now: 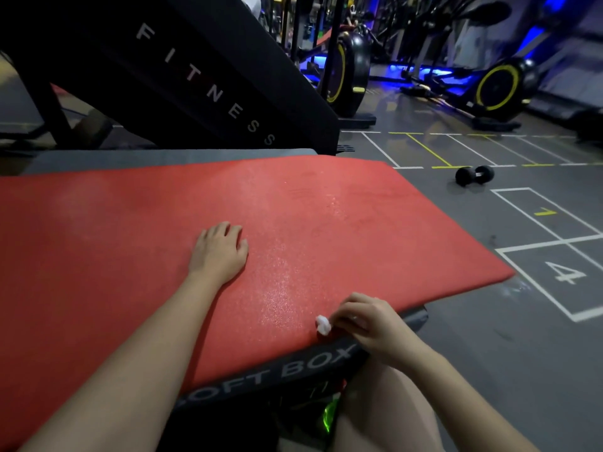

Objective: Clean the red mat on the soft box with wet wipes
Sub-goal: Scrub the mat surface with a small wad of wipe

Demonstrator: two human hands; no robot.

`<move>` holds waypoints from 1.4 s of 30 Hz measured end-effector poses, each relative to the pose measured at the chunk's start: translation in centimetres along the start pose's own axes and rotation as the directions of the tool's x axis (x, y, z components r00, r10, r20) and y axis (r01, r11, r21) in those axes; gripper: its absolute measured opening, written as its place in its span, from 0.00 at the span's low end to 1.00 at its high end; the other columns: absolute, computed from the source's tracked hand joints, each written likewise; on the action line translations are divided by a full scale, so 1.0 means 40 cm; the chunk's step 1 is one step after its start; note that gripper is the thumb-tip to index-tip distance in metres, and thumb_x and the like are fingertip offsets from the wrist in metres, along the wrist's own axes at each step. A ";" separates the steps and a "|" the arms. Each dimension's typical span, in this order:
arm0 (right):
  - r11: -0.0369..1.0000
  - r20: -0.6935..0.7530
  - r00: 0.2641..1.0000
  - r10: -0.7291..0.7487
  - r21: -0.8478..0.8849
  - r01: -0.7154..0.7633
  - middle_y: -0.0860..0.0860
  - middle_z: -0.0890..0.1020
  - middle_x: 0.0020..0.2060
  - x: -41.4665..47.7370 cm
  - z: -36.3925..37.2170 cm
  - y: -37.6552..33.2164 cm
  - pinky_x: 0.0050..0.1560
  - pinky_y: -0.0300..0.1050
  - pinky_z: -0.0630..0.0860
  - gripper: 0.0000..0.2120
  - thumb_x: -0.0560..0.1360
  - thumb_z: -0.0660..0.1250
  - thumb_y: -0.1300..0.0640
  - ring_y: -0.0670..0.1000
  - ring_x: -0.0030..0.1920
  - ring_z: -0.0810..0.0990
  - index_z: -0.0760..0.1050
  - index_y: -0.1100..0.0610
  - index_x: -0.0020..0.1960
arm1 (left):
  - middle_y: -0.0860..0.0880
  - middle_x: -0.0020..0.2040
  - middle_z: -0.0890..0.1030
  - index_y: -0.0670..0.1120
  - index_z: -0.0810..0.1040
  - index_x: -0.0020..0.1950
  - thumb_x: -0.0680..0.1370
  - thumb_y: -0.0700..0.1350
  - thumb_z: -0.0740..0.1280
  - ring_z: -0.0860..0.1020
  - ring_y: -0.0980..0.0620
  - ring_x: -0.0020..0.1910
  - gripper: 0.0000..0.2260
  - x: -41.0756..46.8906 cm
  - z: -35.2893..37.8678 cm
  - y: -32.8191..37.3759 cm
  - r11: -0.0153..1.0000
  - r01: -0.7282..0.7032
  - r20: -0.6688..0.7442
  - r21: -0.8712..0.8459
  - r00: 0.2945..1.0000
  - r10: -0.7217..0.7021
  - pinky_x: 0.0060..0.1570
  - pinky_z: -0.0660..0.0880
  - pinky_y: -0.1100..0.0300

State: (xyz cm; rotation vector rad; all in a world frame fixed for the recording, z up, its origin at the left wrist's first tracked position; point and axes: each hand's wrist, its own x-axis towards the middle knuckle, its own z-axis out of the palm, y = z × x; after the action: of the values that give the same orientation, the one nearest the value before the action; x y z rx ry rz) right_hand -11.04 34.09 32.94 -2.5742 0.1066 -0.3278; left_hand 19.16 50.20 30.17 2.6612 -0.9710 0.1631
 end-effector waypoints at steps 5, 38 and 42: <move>0.991 -0.173 0.982 0.082 -0.089 -0.098 0.43 0.76 0.41 0.058 0.049 0.031 0.45 0.54 0.72 0.04 0.76 0.67 0.55 0.50 0.45 0.76 0.79 0.47 0.45 | 0.42 0.70 0.75 0.46 0.75 0.71 0.82 0.52 0.61 0.72 0.41 0.69 0.20 -0.004 -0.009 -0.008 1.000 0.000 -0.012 -0.019 1.000 0.000 0.71 0.65 0.46; 0.980 -0.094 0.991 0.093 -0.167 -0.107 0.50 0.77 0.39 0.405 -0.010 0.174 0.41 0.46 0.71 0.01 0.73 0.71 0.60 0.53 0.40 0.78 0.82 0.57 0.43 | 0.43 0.65 0.77 0.46 0.76 0.67 0.80 0.54 0.54 0.73 0.42 0.65 0.22 0.015 0.025 -0.012 0.996 -0.042 -0.025 0.082 0.999 0.044 0.72 0.66 0.42; 0.969 -0.105 0.987 0.123 -0.201 -0.142 0.53 0.77 0.39 0.553 0.003 0.196 0.42 0.49 0.70 0.02 0.71 0.70 0.62 0.58 0.42 0.79 0.81 0.59 0.42 | 0.45 0.63 0.78 0.47 0.78 0.65 0.77 0.57 0.51 0.75 0.42 0.61 0.26 0.023 0.025 -0.018 0.997 -0.029 -0.033 0.067 0.999 0.031 0.66 0.71 0.45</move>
State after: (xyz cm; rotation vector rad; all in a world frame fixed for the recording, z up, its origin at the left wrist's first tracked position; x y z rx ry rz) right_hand 10.32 24.34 33.42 -2.7407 0.3632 -0.4029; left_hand 20.31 49.84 29.23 2.6959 -1.0124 0.2505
